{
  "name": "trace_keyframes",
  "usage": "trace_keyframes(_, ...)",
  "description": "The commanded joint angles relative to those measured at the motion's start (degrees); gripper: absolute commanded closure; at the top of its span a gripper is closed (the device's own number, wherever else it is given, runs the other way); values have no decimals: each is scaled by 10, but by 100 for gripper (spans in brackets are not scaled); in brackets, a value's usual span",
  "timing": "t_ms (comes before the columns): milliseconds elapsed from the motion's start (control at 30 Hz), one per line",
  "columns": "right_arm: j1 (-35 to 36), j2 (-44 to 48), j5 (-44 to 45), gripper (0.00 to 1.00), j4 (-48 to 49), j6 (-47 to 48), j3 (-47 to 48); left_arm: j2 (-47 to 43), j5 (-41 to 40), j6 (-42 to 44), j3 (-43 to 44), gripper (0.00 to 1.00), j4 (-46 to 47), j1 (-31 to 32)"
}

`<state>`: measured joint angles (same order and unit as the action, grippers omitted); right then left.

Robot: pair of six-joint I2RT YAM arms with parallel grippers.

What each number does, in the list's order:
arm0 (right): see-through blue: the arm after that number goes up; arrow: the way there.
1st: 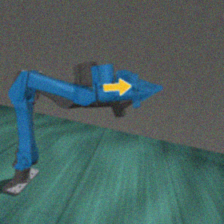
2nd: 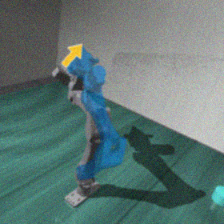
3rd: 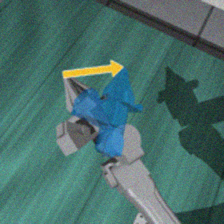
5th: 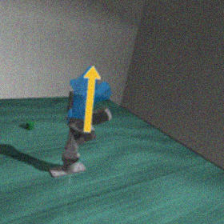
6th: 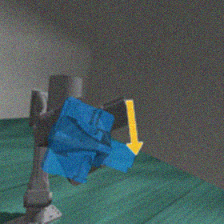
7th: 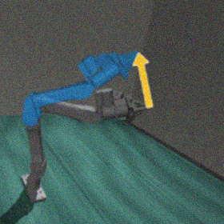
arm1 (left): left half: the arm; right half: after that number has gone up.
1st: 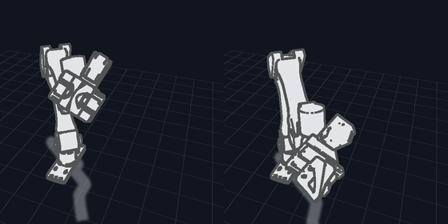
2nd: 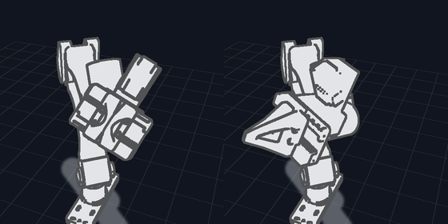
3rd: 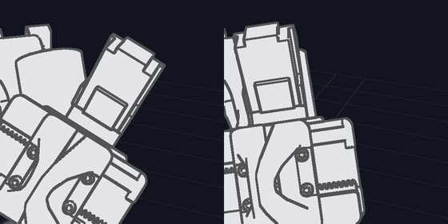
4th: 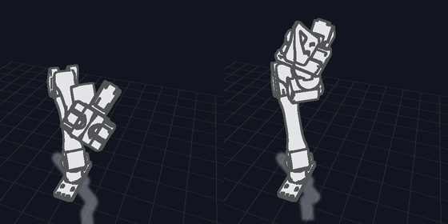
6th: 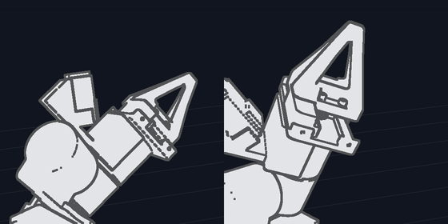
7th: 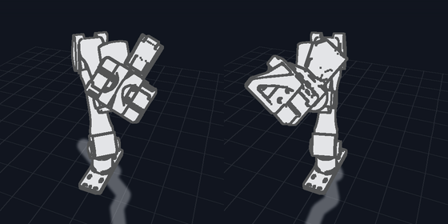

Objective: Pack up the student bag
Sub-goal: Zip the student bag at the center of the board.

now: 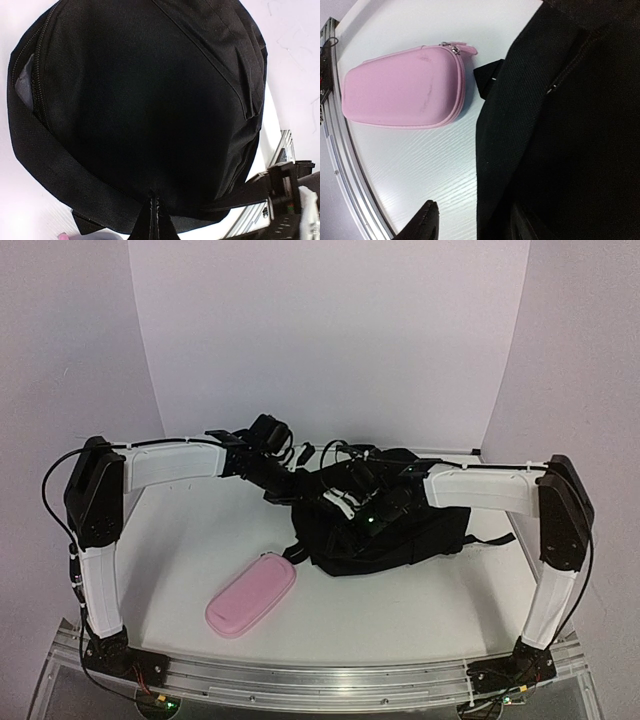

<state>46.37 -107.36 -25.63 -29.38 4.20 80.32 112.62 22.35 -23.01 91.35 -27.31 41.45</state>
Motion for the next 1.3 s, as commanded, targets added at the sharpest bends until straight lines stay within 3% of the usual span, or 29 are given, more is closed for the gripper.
trace_keyframes(0,-1,-3,24,78,4,2,19,-24,-6,-8,-6,100,24,-13)
trace_keyframes(67,-1,10,24,98,-5,9,10,-22,-9,-8,-7,100,24,-20)
trace_keyframes(100,-1,20,25,100,-11,15,3,-22,-11,-9,-8,100,24,-25)
trace_keyframes(733,-4,174,101,100,-96,157,-181,-23,-8,-2,-9,100,39,-112)
trace_keyframes(867,-20,205,135,100,-106,185,-199,-28,48,8,-11,100,48,-107)
trace_keyframes(900,-22,211,143,98,-110,187,-195,-29,72,13,-12,100,56,-99)
trace_keyframes(967,-22,217,131,75,-120,180,-168,-30,84,22,-9,100,60,-79)
trace_keyframes(1100,-16,206,83,47,-127,137,-93,-23,97,13,1,99,61,-62)
trace_keyframes(1267,-13,182,49,40,-130,101,-27,-31,48,54,16,71,22,-26)
